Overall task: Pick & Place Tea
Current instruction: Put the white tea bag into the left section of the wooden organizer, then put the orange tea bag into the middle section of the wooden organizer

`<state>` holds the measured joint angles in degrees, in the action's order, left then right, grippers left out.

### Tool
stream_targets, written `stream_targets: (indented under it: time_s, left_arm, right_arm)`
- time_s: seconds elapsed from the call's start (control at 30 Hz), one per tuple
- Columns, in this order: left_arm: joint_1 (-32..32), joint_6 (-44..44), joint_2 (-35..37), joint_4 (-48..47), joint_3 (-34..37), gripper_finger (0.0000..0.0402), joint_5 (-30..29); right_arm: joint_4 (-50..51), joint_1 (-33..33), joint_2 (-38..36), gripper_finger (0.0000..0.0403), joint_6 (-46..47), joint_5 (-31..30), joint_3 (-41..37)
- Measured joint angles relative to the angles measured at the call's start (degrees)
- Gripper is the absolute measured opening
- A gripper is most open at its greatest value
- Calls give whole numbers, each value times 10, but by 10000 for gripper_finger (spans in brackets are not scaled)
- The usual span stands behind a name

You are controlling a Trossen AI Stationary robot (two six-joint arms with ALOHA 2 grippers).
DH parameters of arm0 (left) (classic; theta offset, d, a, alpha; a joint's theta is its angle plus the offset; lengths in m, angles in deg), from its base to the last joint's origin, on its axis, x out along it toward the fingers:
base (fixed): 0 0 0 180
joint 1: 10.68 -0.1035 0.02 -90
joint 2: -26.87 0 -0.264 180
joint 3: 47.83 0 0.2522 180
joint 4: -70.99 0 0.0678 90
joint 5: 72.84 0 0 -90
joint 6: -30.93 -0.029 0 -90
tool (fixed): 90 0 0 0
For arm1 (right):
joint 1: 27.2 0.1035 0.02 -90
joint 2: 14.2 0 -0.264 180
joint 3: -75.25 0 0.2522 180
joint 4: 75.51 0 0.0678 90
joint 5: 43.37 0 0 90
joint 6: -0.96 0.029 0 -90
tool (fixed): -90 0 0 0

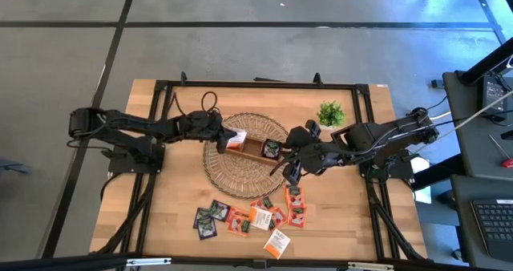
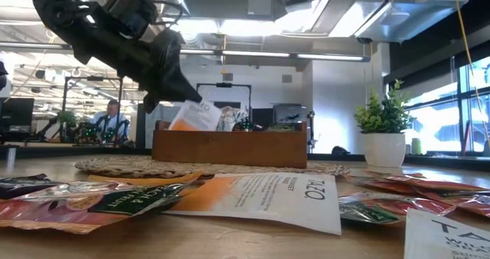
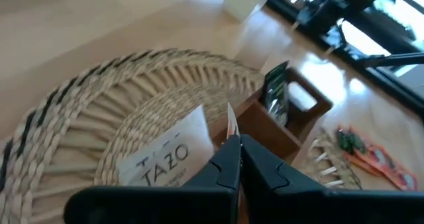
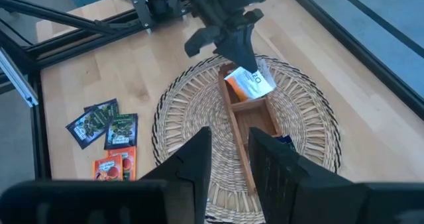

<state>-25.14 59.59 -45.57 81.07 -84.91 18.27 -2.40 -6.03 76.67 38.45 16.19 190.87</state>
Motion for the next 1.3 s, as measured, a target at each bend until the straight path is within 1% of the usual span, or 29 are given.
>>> stream_targets:
  time_s: [0.1,0.23,0.33,0.47,0.57,0.73,0.93,1.07,1.13,1.2,1.3]
  left_arm:
    - [0,18,-10,2,0,2,0]
    - [0,20,-12,0,0,2,-2]
    - [0,8,-12,0,0,2,-15]
    - [1,16,-12,0,0,5,-36]
    - [1,22,-12,0,0,23,-42]
    - [1,31,-12,0,0,63,-42]
    - [1,37,-9,5,0,98,-41]
    - [1,37,11,56,-1,105,-15]
    - [4,36,25,93,-1,105,11]
    - [13,36,39,126,-1,103,22]
    - [40,37,59,157,-1,101,29]
  right_arm:
    - [0,0,0,104,0,0,0]
    - [0,0,0,104,0,0,0]
    - [0,0,0,104,-1,0,0]
    - [0,0,0,104,-1,2,0]
    - [0,0,0,104,-2,5,0]
    - [1,0,0,104,-2,6,0]
    - [5,0,0,103,-3,30,0]
    - [45,5,0,103,33,35,0]
    - [69,12,0,103,52,54,0]
    - [92,25,0,103,61,70,0]
    - [113,50,0,103,80,64,0]
